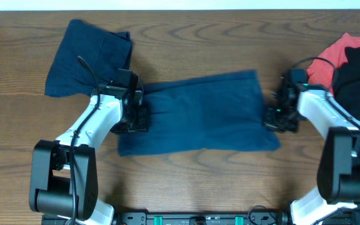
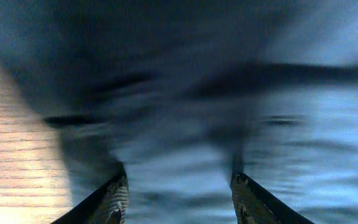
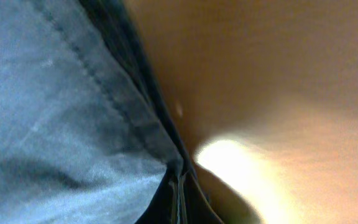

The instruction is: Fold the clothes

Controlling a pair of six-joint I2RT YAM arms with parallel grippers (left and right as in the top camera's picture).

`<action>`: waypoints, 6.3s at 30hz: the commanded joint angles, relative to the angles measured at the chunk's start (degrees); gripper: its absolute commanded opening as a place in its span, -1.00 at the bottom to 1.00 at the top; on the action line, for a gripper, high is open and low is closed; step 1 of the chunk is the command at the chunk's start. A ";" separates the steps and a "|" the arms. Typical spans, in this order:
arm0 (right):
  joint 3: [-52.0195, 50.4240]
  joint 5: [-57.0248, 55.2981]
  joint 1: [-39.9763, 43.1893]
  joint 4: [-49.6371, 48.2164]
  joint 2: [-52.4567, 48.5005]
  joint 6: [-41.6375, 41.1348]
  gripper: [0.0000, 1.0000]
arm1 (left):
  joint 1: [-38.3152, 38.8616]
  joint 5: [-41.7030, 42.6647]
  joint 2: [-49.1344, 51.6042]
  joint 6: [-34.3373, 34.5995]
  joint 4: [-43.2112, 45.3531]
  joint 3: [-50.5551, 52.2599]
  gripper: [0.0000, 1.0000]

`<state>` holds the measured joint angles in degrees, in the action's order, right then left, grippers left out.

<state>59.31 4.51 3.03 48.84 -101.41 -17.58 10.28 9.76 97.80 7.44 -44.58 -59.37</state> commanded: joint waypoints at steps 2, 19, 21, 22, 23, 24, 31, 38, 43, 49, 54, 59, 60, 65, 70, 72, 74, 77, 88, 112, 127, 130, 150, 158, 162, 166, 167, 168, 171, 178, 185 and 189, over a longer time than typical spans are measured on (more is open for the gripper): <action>-0.17 -8.37 3.69 1.92 5.79 -3.08 -0.95 | -0.09 0.39 0.20 -0.57 0.11 0.72 0.10; 0.42 23.23 -2.27 -8.85 16.94 3.28 -0.92 | 2.19 20.06 -3.58 -2.89 10.93 -0.31 -0.79; -0.09 22.60 -4.72 -6.51 14.10 3.28 -0.92 | 3.76 19.63 -3.45 -5.01 10.82 -0.31 -0.81; -0.39 22.16 -6.03 -4.79 12.20 3.28 -0.95 | 4.59 18.40 -3.39 -5.11 10.62 -0.17 -0.80; -0.61 21.35 -6.99 -3.34 10.34 3.28 -0.97 | 5.27 17.03 -3.39 -5.09 10.29 -0.07 -0.81; -0.87 20.06 -7.89 -1.73 8.28 3.28 -0.98 | 5.92 14.95 -3.39 -5.09 9.75 0.04 -0.80; -1.31 4.98 -9.05 2.86 -4.13 -0.46 -0.97 | 6.43 -1.36 -3.39 -5.07 5.95 0.17 -0.88; -1.29 -2.75 -7.45 1.46 -7.82 -2.34 -0.97 | 2.03 -10.32 -3.41 -2.49 4.15 0.17 -0.88; -1.29 -2.75 -7.39 1.31 -7.78 -2.27 -0.97 | -0.52 -10.23 -4.17 -2.49 4.26 -0.52 -0.88; -1.29 -2.73 -7.39 1.29 -7.78 -2.08 -0.97 | -0.57 2.75 -8.68 -2.45 -0.02 -1.70 -0.54; -1.29 -2.73 -7.39 1.29 -7.78 -2.08 -0.97 | -0.63 7.58 -9.01 -2.47 -2.12 0.22 -0.11; -1.29 -2.58 -7.41 1.29 -7.78 -2.10 -0.97 | -0.61 8.22 -6.01 -2.75 1.86 5.73 -0.10; -1.29 -2.56 -7.39 1.27 -7.78 -2.10 -0.97 | -0.61 9.68 -5.46 -3.69 3.10 6.84 -0.10; -1.29 -2.58 -7.39 1.33 -7.78 -2.10 -0.97 | -0.61 13.84 -3.37 -7.02 5.90 9.99 -0.27; -1.29 -2.60 -7.39 1.33 -7.78 -2.10 -0.97 | -1.03 13.27 -4.11 -6.97 5.99 9.46 -0.88; -1.29 -2.67 -7.39 1.36 -7.78 -2.10 -0.97 | -1.84 8.94 -5.14 -6.23 3.87 7.98 -0.87; -1.29 -3.17 -7.37 1.49 -7.78 -2.10 -0.97 | -2.93 3.98 -6.38 -5.66 1.55 6.10 -0.88; -1.29 -3.54 -7.37 1.49 -7.78 -2.08 -0.98 | -4.37 1.75 -8.74 -5.68 0.48 4.28 -0.88; -0.42 0.74 -7.32 4.00 -4.63 3.28 -0.75 | -4.74 1.77 -12.28 -4.17 -3.26 4.26 0.02; -0.11 18.12 -13.75 -21.33 -0.74 -8.79 -0.97 | 9.35 20.63 3.67 -4.42 31.52 4.52 -0.87; -0.11 1.95 -1.25 -21.27 -6.03 -10.14 -0.97 | 0.24 7.85 5.77 -4.15 32.57 4.48 -0.87; 0.00 2.80 1.11 -18.27 -5.29 -5.73 -0.97 | -1.22 12.59 2.47 -4.15 30.16 4.33 -0.77; -0.17 18.49 -10.88 -2.75 8.20 4.79 -0.76 | -8.31 15.37 -8.11 -5.90 8.76 6.56 0.57; -0.17 16.24 -15.74 -5.97 0.04 0.00 -0.97 | -8.61 23.15 2.45 -9.40 15.15 6.56 0.58; -0.17 16.24 -15.82 -7.15 -3.85 -0.39 -0.97 | -8.61 25.97 6.08 -12.81 15.61 6.56 0.57; -0.17 16.26 -15.85 -7.37 -5.81 -0.42 -0.97 | -8.55 27.12 9.51 -12.81 16.02 6.56 0.49; -0.17 16.24 -15.85 -7.43 -6.01 -0.39 -0.97 | -8.48 28.17 10.38 -12.79 16.46 6.56 0.45; -0.17 16.26 -15.85 -7.50 -6.01 -0.39 -0.98 | -8.26 29.57 11.34 -12.79 17.14 6.56 0.38; -0.17 16.26 -15.85 -7.78 -6.01 -0.39 -0.97 | -7.43 30.36 13.62 -12.72 18.34 6.56 -0.06; -0.15 16.31 -15.82 -7.39 -5.95 -0.39 -0.97 | -7.21 31.19 12.61 -11.45 16.85 5.88 -0.84; 0.66 16.50 -13.99 -2.69 -0.92 -0.79 -0.98 | -7.65 23.08 3.04 -11.78 -0.20 -2.93 -0.88; 1.27 16.52 -11.37 -1.14 6.21 -0.81 -0.98 | -7.63 9.27 -3.39 -13.05 -14.49 -13.70 -0.88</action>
<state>59.46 21.61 -10.24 47.51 -101.14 -17.61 2.83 31.11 99.81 -4.54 -55.61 -65.82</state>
